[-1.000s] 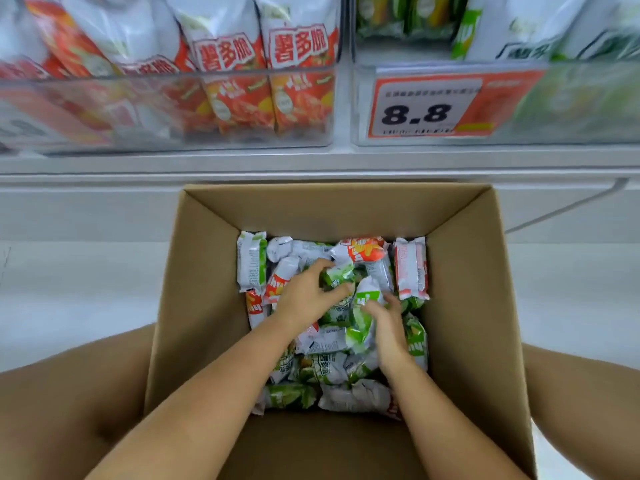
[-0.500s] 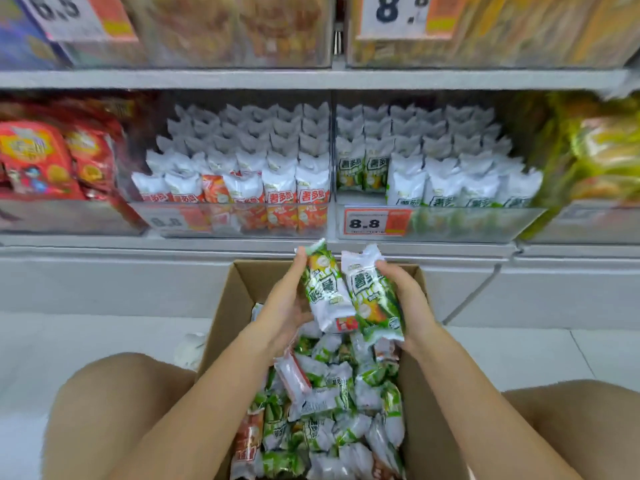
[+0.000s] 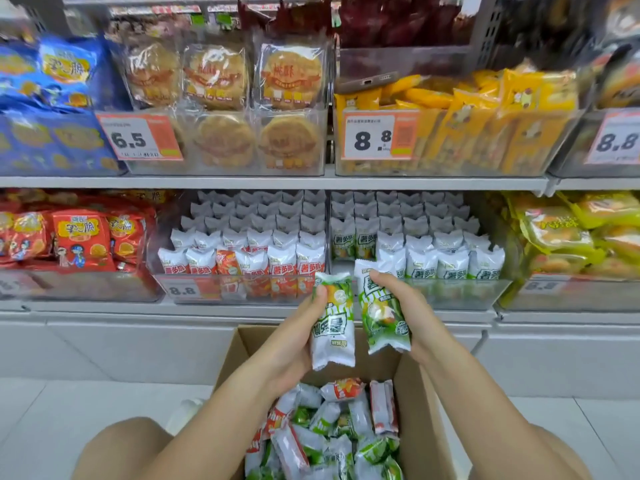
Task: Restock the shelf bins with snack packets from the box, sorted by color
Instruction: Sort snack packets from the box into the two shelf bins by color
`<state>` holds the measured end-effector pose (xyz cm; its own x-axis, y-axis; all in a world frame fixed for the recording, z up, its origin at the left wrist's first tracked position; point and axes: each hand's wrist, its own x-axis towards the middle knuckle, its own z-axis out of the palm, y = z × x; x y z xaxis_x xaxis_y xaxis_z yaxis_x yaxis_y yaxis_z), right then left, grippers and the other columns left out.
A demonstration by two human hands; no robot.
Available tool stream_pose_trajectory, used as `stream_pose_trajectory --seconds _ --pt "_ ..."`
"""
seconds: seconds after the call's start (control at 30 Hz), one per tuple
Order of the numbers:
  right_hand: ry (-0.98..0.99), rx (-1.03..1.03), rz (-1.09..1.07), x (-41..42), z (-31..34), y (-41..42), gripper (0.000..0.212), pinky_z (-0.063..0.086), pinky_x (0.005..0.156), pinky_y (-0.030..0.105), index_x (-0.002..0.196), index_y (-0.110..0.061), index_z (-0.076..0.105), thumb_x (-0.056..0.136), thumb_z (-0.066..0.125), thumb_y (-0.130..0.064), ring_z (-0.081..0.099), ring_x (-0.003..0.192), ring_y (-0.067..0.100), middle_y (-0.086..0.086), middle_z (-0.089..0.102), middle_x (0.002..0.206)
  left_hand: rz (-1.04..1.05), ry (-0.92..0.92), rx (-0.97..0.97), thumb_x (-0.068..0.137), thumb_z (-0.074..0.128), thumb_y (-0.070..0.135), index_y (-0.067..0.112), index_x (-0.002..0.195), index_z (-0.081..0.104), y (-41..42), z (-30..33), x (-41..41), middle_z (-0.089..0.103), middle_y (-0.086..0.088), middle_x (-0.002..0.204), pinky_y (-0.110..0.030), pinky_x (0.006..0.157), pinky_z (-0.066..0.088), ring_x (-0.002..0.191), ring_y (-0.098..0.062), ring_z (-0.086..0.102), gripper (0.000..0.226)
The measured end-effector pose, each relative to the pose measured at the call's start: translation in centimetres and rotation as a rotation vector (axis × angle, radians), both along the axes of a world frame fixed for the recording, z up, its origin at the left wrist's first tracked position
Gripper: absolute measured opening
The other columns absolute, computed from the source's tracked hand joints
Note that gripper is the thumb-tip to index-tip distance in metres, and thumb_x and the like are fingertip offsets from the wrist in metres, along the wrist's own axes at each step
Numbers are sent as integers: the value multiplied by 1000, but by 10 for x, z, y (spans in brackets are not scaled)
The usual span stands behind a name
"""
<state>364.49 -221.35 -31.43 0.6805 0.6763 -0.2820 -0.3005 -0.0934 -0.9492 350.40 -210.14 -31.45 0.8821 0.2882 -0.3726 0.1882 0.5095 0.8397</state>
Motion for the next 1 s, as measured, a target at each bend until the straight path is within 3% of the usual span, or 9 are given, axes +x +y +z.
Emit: stream_pose_trajectory --seconds 0.1,0.17,0.23,0.3,0.4,0.57,0.73,0.87,1.0 --pt "-173 -38 -56 28 19 11 65 39 98 29 128 -17 53 75 74 -49 54 117 16 -14 55 119 -2 29 -8 79 75 24 10 126 52 16 9 6 69 -7 108 -28 74 54 88 -14 68 54" --pt "-341 -51 -112 46 26 16 36 44 86 30 106 -19 59 79 76 -37 61 99 15 -13 63 97 2 113 283 77 78 18 17 135 47 26 19 12 64 -3 119 -20 72 50 90 -7 65 66" --pt "-518 -72 -164 61 30 20 37 46 81 32 107 -25 60 77 77 -39 62 97 14 -11 65 99 76 177 651 73 83 28 26 133 48 39 31 18 58 6 124 -11 74 45 93 4 60 70" --pt "-643 -90 -182 74 29 24 46 44 79 31 116 -27 57 77 76 -42 58 98 13 -8 63 106 153 161 824 72 83 26 21 121 52 51 41 29 59 10 107 -4 60 44 76 6 61 59" --pt "-737 -24 -201 86 28 29 41 49 80 32 111 -35 55 77 78 -36 60 95 13 -9 63 106 194 132 1109 69 84 29 24 109 53 66 45 55 62 7 103 -12 59 47 79 -7 61 50" --pt "-850 -42 -211 97 10 41 41 46 84 33 116 -33 54 81 75 -24 54 100 15 -6 54 123 227 99 1535 72 82 32 24 106 41 69 39 92 54 8 103 -23 64 30 90 -13 50 54" --pt "-826 31 -252 99 4 53 36 40 83 12 108 -34 52 82 75 -22 50 101 9 -5 52 115 220 48 1734 76 79 33 18 116 51 78 37 110 49 4 111 -21 70 31 97 -15 50 51" --pt "-729 133 -308 102 2 59 34 52 87 42 102 -36 55 80 76 -22 61 99 18 4 59 112 237 -1 1778 77 78 30 14 127 54 86 37 119 51 -2 118 -17 76 30 103 -19 53 58" --pt "-642 114 -313 108 -5 64 35 53 87 45 102 -32 54 76 76 -26 65 96 17 5 64 106 195 0 1830 78 78 27 13 131 50 82 29 120 57 -4 120 -27 83 36 111 -25 51 61"
